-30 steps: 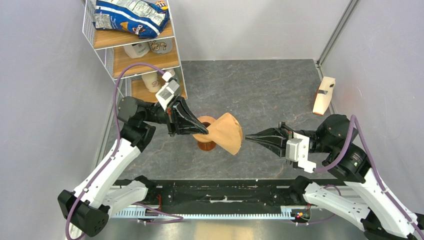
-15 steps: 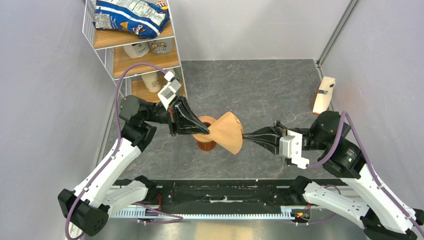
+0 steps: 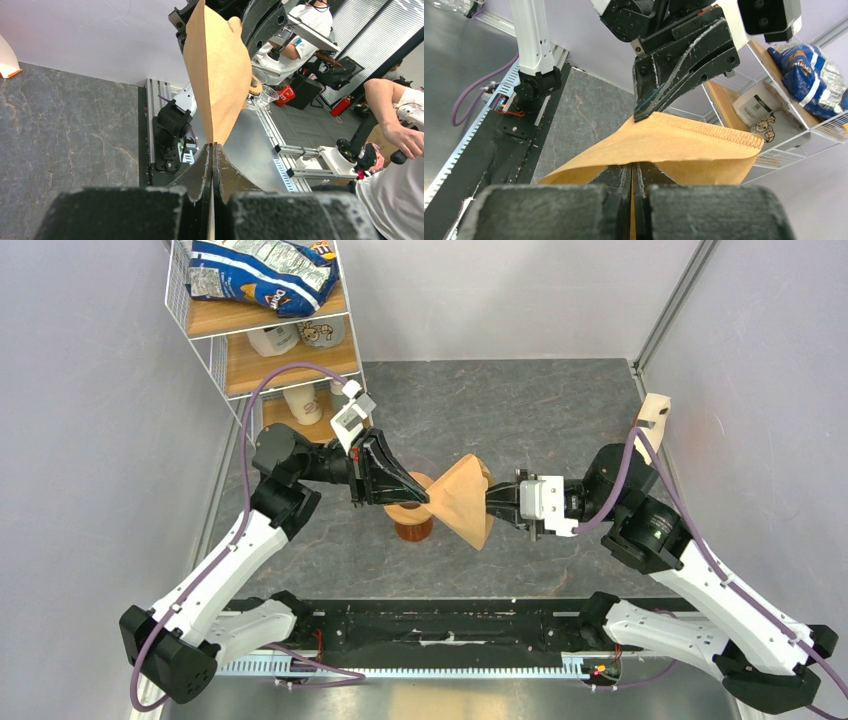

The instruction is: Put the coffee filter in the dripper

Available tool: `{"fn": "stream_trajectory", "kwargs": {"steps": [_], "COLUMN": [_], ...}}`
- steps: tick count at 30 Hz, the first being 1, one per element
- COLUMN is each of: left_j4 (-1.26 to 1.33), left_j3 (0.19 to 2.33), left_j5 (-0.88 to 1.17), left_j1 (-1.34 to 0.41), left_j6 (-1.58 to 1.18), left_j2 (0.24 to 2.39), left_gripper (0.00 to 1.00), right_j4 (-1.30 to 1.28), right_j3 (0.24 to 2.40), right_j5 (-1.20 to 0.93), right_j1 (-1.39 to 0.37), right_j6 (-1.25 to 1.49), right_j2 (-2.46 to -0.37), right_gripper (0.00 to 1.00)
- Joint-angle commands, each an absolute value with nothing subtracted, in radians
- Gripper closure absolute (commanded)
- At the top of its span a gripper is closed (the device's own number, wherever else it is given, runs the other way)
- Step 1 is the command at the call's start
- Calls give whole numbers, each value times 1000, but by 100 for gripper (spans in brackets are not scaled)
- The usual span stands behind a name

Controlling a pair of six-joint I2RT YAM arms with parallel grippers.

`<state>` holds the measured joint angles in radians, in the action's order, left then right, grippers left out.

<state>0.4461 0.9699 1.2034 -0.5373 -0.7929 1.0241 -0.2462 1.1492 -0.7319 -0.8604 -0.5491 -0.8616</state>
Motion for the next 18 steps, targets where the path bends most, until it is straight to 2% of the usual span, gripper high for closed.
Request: {"fn": "stream_trajectory", "kwargs": {"steps": [1,18], "left_j4": [448,461], "left_j3": [1011,1014], "left_j5": [1181,1164], "left_j1": [-549,-565], "left_j6": [-756,-779], "left_j2": [1022,1035], "left_gripper": [98,98], "right_j4": [-176,-120], "right_j3": [1148,1102], "right_j5": [-712,-726], "right_j1": [-868,-914], "right_j6": [-497,-525], "right_j2": [-866,-914], "right_gripper": [98,94]}}
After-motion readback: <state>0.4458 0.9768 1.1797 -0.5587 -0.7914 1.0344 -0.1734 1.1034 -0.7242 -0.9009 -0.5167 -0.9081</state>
